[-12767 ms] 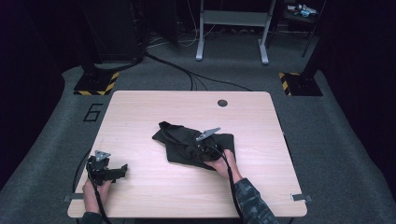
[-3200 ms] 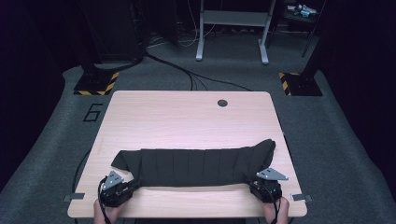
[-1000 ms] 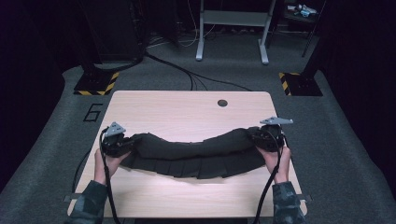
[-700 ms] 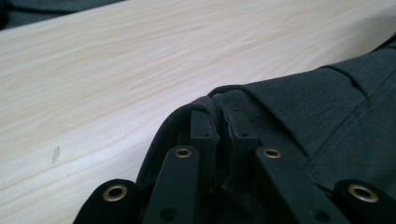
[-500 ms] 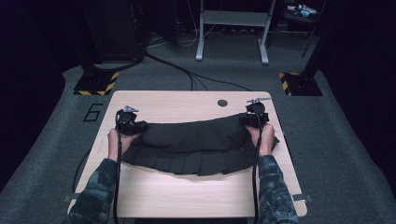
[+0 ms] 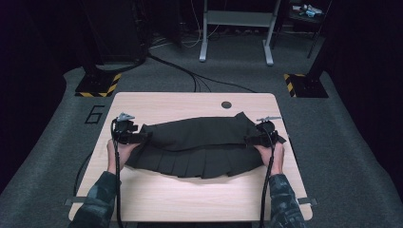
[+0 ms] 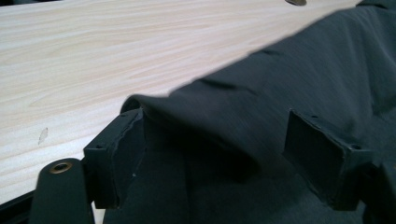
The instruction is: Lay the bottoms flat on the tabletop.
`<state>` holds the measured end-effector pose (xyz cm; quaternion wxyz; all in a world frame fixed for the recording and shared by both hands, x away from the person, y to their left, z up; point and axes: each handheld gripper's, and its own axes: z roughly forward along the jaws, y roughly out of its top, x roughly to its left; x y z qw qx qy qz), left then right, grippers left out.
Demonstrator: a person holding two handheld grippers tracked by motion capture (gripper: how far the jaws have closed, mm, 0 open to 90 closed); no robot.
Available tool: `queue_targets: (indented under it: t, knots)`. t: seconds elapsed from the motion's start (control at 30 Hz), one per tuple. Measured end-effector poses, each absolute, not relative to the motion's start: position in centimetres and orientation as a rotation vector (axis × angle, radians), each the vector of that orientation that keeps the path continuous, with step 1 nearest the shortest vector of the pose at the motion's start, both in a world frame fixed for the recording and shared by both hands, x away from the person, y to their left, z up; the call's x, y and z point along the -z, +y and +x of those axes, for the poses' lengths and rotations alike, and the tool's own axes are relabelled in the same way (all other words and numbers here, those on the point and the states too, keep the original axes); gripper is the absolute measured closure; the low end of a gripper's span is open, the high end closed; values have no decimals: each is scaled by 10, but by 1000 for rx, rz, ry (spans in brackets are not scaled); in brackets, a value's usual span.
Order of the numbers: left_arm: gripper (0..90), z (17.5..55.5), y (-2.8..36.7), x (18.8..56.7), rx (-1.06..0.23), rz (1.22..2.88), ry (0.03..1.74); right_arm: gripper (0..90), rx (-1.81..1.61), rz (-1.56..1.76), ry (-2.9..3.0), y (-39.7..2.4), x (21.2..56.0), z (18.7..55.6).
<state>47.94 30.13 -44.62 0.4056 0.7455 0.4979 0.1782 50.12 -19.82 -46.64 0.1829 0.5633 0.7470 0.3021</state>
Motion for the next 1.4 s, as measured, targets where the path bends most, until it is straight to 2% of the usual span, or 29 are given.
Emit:
queue_targets:
  t: [0.13,0.2,0.3,0.37,0.6,0.7,0.93,1.13,1.4]
  knots:
    - [180,474,301,448,-466,1902,1246,150,-853,1595,2133,-202,482,496]
    - [159,477,297,459,-413,1967,1239,146,-854,1593,2141,-202,489,494]
    - [145,481,292,476,-355,1975,1267,141,-829,1593,2156,-200,498,491]
    - [145,484,290,488,-382,2028,1259,136,-807,1600,2173,-198,505,490]
    - [110,487,290,515,-336,2089,1298,130,-786,1536,2178,-198,514,484]
    - [113,483,290,517,-381,2079,1286,130,-790,1519,2179,-199,514,483]
    - [115,474,293,517,-383,2085,1283,132,-833,1516,2120,-202,519,470]
    - [118,456,295,521,-443,2081,1262,135,-846,1519,2104,-204,520,457]
    - [125,433,296,523,-454,2059,1265,137,-859,1509,2093,-203,521,437]
